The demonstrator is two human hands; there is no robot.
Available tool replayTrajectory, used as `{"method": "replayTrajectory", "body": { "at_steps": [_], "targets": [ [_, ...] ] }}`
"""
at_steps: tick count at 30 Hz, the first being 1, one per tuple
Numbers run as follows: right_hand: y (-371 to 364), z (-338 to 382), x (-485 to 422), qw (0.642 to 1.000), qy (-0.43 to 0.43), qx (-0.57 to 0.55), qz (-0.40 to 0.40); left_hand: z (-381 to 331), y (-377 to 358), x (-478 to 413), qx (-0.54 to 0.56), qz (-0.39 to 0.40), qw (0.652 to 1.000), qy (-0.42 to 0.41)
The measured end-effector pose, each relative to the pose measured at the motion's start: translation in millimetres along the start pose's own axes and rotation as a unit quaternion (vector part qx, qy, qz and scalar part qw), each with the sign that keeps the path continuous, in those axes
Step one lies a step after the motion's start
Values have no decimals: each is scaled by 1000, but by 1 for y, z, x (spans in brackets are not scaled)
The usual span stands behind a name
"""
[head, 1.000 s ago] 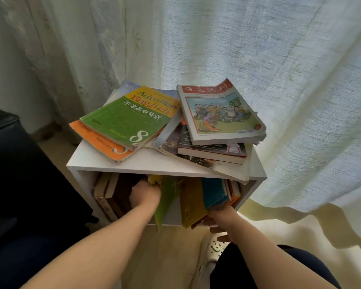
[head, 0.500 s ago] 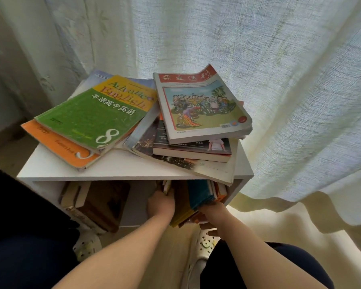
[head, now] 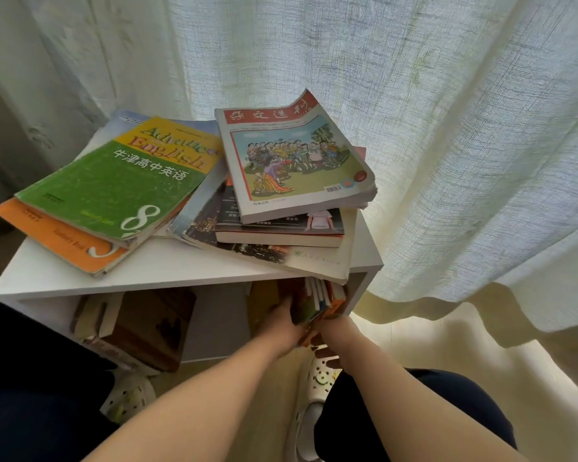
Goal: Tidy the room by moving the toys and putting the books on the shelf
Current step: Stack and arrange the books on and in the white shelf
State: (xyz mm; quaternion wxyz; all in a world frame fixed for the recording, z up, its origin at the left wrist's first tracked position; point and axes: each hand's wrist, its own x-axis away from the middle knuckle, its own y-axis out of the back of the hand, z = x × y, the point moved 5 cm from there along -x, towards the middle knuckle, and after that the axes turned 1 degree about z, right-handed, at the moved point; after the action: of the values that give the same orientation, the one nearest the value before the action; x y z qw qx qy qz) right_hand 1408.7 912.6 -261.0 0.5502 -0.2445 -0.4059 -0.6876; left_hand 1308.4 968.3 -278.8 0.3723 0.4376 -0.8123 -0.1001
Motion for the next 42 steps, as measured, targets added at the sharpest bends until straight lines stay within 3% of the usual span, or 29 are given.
{"method": "replayTrajectory", "body": {
  "at_steps": [6,12,18,22,24,27,29,30,34,37,42],
  "targets": [
    [0,6,10,1000,21,7,-1,-3,5,8,-1,37,999,-19],
    [-3,20,38,997,68,22,0,-18,29,39,-53,5,997,-49],
    [-19,61,84,984,155,84,35,-37,102,96,-146,-113,980,-72],
    [-36,95,119,968,220,114,50,-50,160,139,-110,-177,972,-106],
    [-46,117,136,958,266,97,50,-57,189,153,-147,-236,952,-129],
    [-58,154,158,923,365,118,-27,-55,231,163,-332,-348,864,-146],
    [-63,172,163,890,409,173,-99,-42,244,155,-425,-342,828,-134],
    [-64,178,165,870,423,213,-138,-34,249,148,-435,-324,833,-113],
    [-73,197,158,794,435,362,-221,-2,265,127,-357,-209,911,0],
    [-83,204,141,763,410,445,-227,4,266,116,-380,-155,912,24],
    [-118,212,123,718,444,508,-173,-6,302,107,-349,-186,918,36]
  ]
}}
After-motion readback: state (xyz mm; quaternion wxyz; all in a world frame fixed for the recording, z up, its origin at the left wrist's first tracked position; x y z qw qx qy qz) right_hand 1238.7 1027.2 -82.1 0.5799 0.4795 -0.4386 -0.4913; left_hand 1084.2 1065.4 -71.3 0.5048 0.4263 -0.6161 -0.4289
